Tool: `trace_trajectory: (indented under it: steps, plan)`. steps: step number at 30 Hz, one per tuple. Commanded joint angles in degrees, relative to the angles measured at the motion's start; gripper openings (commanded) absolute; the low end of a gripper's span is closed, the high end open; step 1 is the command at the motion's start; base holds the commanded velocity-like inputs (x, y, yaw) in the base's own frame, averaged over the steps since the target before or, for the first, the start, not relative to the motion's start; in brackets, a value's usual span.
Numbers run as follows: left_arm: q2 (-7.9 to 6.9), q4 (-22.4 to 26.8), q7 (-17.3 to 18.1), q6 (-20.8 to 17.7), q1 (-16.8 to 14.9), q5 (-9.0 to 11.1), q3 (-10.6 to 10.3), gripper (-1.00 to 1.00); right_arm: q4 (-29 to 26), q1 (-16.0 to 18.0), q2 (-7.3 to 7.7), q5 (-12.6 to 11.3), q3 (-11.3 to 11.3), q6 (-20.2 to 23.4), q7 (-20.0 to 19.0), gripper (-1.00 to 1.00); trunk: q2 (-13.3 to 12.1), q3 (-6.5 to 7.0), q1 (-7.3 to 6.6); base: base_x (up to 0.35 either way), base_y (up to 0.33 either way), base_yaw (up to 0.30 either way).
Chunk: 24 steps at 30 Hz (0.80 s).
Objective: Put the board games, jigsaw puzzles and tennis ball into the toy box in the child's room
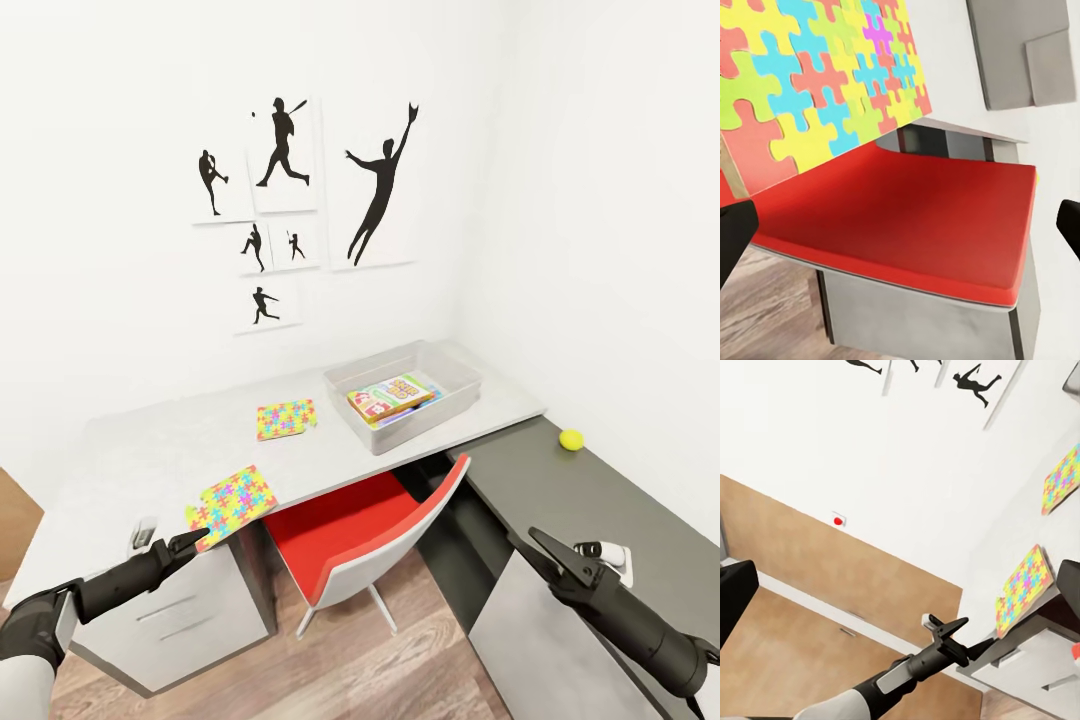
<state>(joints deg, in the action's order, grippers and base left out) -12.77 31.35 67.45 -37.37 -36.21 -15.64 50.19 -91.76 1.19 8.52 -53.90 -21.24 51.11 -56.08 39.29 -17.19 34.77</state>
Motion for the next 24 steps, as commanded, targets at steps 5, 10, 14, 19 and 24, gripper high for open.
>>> trace_trajectory:
  steps: [5,10,14,19,24]
  plan:
    - [0.03,0.03,0.55,-0.90,-0.09,-0.69,0.44,1.00,0.00,0.04,0.01,-0.06,-0.03,0.23,-0.08,1.00,0.07,-0.08,0.01,0.000,0.000,0.000]
    - [-0.05,0.03,0.57,-2.96,-0.09,-0.70,0.41,1.00,0.00,0.04,0.01,-0.06,-0.47,0.25,-0.08,1.00,0.87,-0.44,0.45,0.000,0.000,0.000]
    - [-0.18,0.03,0.56,-3.95,-0.09,-0.71,0.46,1.00,0.00,0.04,0.01,-0.06,-0.67,0.26,-0.08,1.00,2.48,-1.16,1.33,0.000,0.000,0.000]
    - [-0.23,0.03,0.50,-4.89,-0.09,-0.71,1.76,1.00,0.00,0.04,0.01,-0.06,-0.72,0.28,-0.08,1.00,4.48,-2.05,2.43,0.000,0.000,0.000]
    - [-0.31,0.03,0.49,-5.12,-0.09,-0.77,2.27,1.00,0.00,0.04,0.01,-0.06,-0.73,0.25,-0.08,1.00,6.49,-2.95,3.53,0.000,0.000,0.000]
